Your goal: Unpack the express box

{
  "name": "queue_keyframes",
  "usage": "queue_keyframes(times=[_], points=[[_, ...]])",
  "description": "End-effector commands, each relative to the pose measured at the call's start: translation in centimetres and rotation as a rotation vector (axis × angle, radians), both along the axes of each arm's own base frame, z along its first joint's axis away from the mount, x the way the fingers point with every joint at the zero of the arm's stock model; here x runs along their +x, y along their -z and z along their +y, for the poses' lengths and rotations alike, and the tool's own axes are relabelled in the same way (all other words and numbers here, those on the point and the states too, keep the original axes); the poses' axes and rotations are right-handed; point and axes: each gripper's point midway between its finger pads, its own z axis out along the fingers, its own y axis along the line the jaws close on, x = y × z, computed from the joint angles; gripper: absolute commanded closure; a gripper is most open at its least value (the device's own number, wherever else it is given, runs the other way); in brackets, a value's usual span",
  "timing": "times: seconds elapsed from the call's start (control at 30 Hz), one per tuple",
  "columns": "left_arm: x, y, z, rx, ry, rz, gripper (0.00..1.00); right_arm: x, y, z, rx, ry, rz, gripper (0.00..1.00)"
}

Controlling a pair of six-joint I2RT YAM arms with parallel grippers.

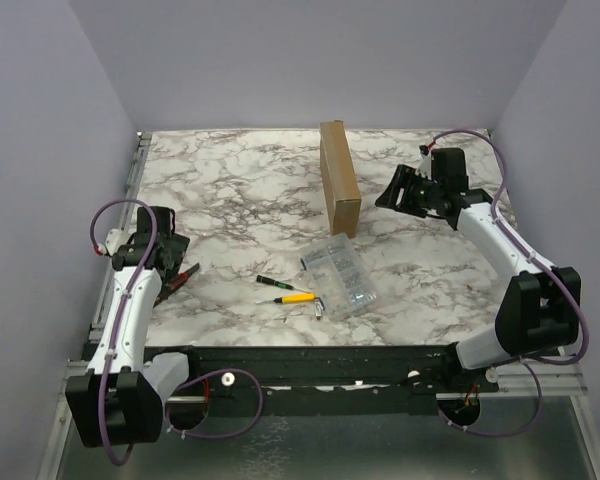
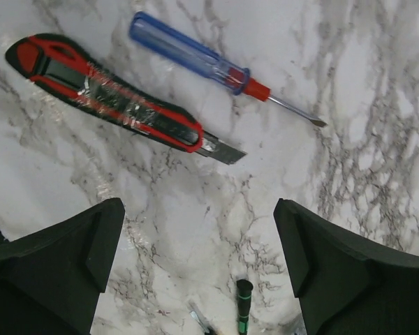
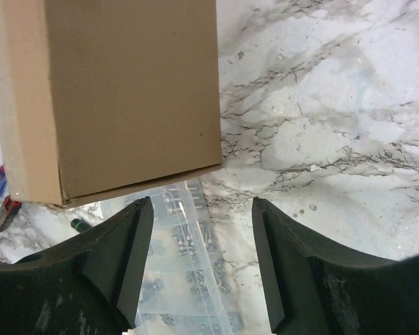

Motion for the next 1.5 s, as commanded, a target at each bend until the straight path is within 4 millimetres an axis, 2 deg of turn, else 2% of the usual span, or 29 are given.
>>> queue_keyframes(times=[0.0,0.13,0.3,0.53,0.93,1.1,1.3,1.47], points=[[-3.8,4.6,1.1,-0.091,-0.269,0.196,0.01,-0.3,-2.1,0.5,0.037,-0.011,-0.077,0.33],[-4.8,7.3,1.3,-0.164,-0.306,0.280,0.01,-0.2,-2.7,0.2,0.026,-0.006,-0.094,0.33],[-5.7,8.5,3.8,-0.133,-0.412,0.264,0.02,-0.2,-2.8,-0.5,-0.009,0.018,-0.104,0.33],[-4.9,10.6,5.1,-0.211,-0.444,0.269,0.01,-0.1,-2.2,-0.7,-0.020,0.020,-0.090,0.33],[-3.9,12.6,5.1,-0.255,-0.465,0.268,0.02,0.4,-0.9,-0.9,-0.045,0.029,-0.054,0.33],[-4.3,13.4,4.9,-0.260,-0.456,0.282,0.25,0.3,-0.9,-0.9,-0.048,0.028,-0.048,0.33],[-5.0,13.6,3.6,-0.281,-0.408,0.278,0.44,0.0,-1.8,-1.4,-0.056,0.053,-0.071,0.33],[-4.6,13.4,1.4,-0.299,-0.345,0.255,0.55,-0.5,-2.4,-1.9,-0.072,0.066,-0.076,0.33]])
